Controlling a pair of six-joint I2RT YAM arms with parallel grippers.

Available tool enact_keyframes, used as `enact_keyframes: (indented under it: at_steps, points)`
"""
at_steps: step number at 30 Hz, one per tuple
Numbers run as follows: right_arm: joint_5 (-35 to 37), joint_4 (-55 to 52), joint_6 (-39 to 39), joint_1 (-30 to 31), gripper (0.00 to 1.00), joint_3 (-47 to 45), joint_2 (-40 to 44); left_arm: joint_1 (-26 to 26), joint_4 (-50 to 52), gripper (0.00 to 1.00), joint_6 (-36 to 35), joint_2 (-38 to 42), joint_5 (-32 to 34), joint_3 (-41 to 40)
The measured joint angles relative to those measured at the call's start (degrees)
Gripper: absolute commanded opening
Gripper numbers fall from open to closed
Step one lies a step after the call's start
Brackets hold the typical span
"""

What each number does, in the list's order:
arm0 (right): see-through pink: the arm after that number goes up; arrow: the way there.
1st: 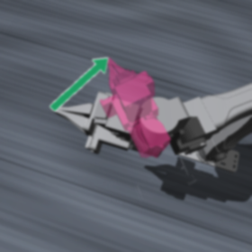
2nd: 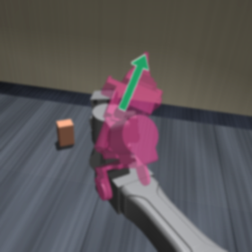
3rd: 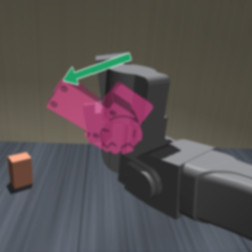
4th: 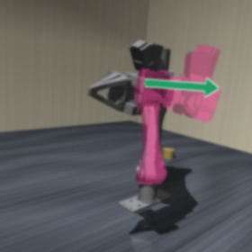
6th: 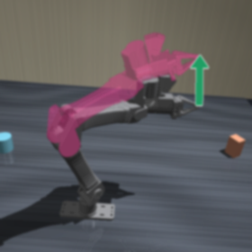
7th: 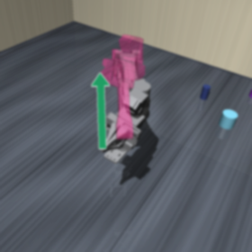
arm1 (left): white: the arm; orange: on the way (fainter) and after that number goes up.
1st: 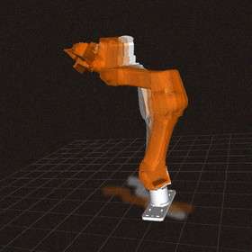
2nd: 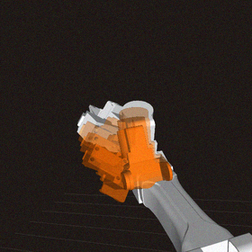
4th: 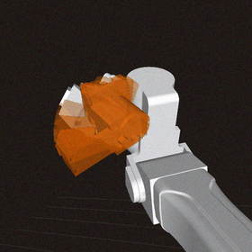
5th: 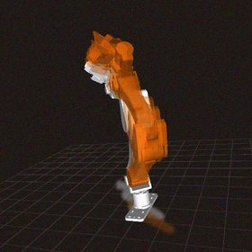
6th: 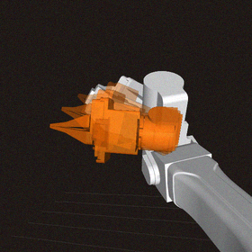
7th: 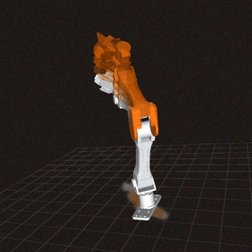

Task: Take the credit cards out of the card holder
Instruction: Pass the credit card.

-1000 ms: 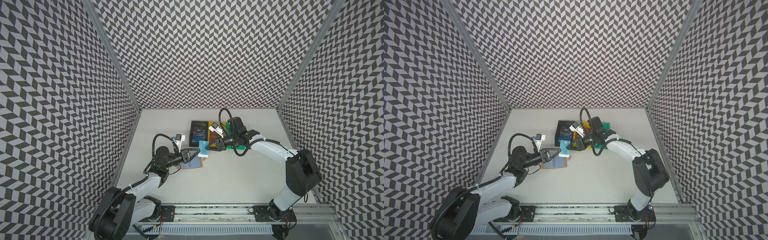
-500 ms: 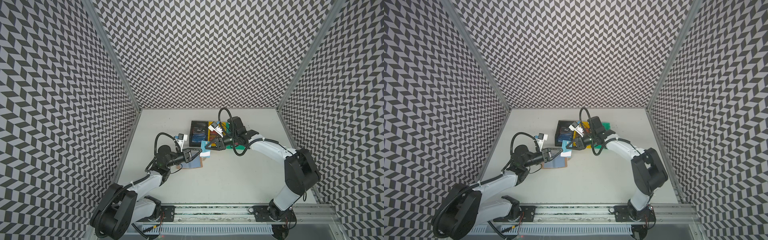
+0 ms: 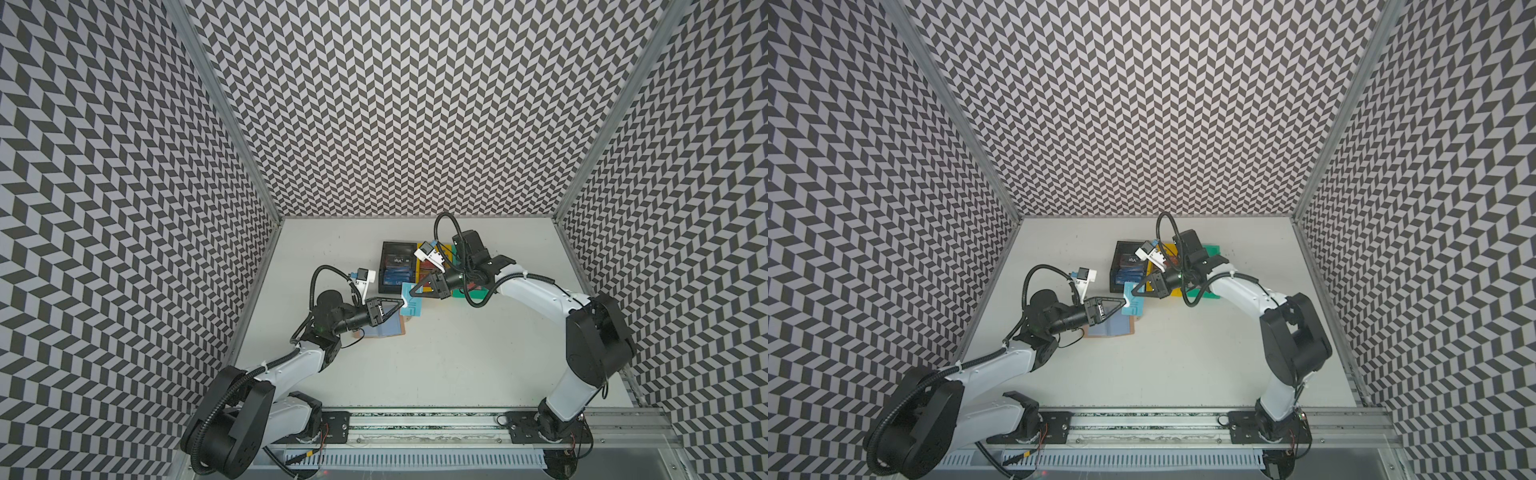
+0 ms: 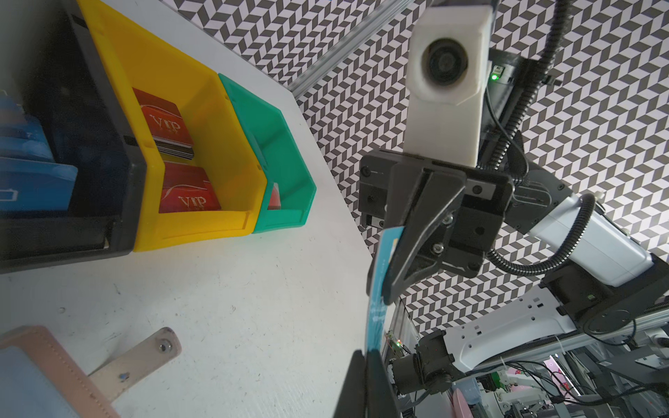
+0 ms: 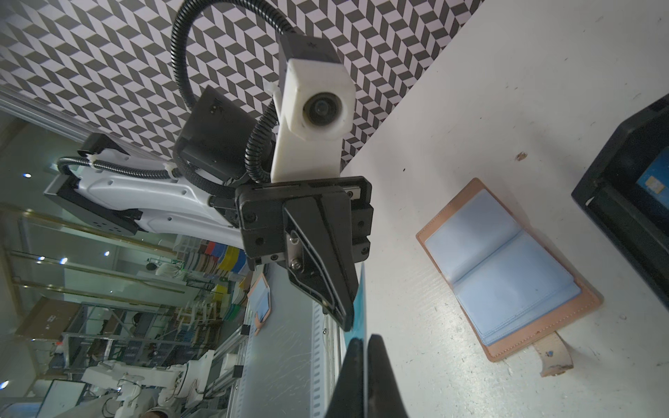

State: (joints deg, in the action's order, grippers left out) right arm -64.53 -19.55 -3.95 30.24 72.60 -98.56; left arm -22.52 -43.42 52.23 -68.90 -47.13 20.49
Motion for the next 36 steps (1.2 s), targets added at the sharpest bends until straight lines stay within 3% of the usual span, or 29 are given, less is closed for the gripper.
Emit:
enact_keyframes:
  at_steps: [3,6,8,16,25,36]
  points:
    - [-0.50,0.26,-0.63,-0.04,0.00,-0.09,0.00,0.00,0.74,0.18,-0.61,0.15,0.24,0.02]
    - [-0.68,1.86,-2.19,-0.11,0.00,-0.57,0.15,0.26,2.14,0.25,-1.09,0.96,0.83,0.02]
    - [-0.48,3.06,-3.89,-0.37,0.00,-1.27,0.83,0.70,2.86,0.36,-1.16,1.95,1.18,0.00]
    - [4.59,10.32,-14.23,-1.81,0.00,-3.65,7.72,1.33,3.54,0.44,-1.31,6.03,3.37,-0.31]
    - [10.75,26.71,-30.53,-1.92,0.00,-12.41,13.14,1.22,-1.22,0.49,1.51,6.21,6.08,-2.36]
    - [14.01,35.08,-37.75,-0.35,0.00,-15.56,13.11,-2.27,-7.56,0.54,2.82,3.85,9.77,-2.47]
